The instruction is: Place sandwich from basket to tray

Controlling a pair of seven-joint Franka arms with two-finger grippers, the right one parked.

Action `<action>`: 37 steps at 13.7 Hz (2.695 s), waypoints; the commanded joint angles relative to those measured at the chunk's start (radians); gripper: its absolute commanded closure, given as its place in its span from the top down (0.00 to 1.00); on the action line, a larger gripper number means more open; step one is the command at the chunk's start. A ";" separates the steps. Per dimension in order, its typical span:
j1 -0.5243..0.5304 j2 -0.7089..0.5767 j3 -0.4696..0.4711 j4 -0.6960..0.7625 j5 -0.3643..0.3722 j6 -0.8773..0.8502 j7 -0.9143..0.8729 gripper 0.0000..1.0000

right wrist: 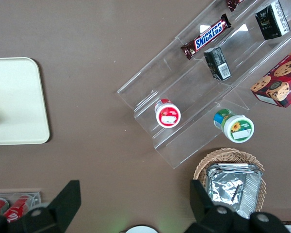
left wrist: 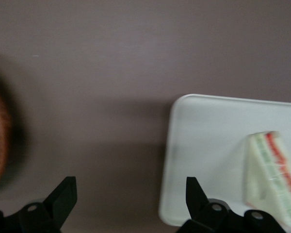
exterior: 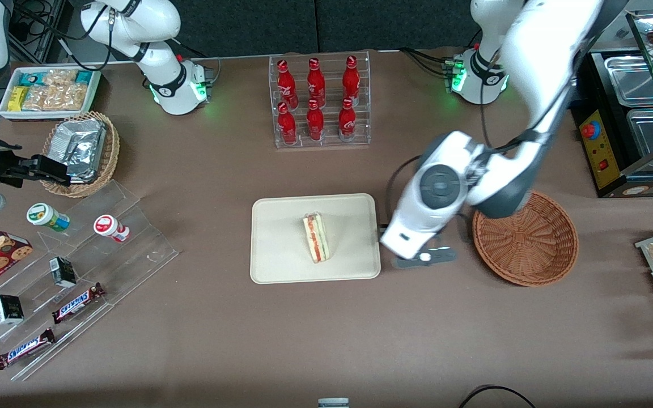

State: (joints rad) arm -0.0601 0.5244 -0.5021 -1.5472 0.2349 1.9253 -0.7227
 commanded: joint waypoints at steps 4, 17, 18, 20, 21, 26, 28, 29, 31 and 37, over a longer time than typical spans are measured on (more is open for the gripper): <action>0.357 -0.294 -0.067 -0.338 -0.123 0.049 0.374 0.99; 0.678 -0.543 -0.035 -0.259 -0.246 -0.165 0.735 0.99; 0.677 -0.540 -0.035 -0.223 -0.246 -0.195 0.735 0.99; 0.645 -0.540 -0.010 -0.186 -0.244 -0.221 0.733 0.99; 0.573 -0.537 0.055 -0.183 -0.243 -0.220 0.727 1.00; 0.104 -0.531 0.526 -0.177 -0.240 -0.209 0.726 1.00; 0.039 -0.529 0.600 -0.172 -0.238 -0.209 0.724 1.00; 0.037 -0.527 0.600 -0.169 -0.238 -0.209 0.724 1.00; 0.037 -0.531 0.600 -0.168 -0.238 -0.215 0.721 1.00; 0.033 -0.544 0.597 -0.134 -0.240 -0.250 0.721 1.00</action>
State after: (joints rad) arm -0.0090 -0.0128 0.0813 -1.7178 0.0032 1.7226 -0.0045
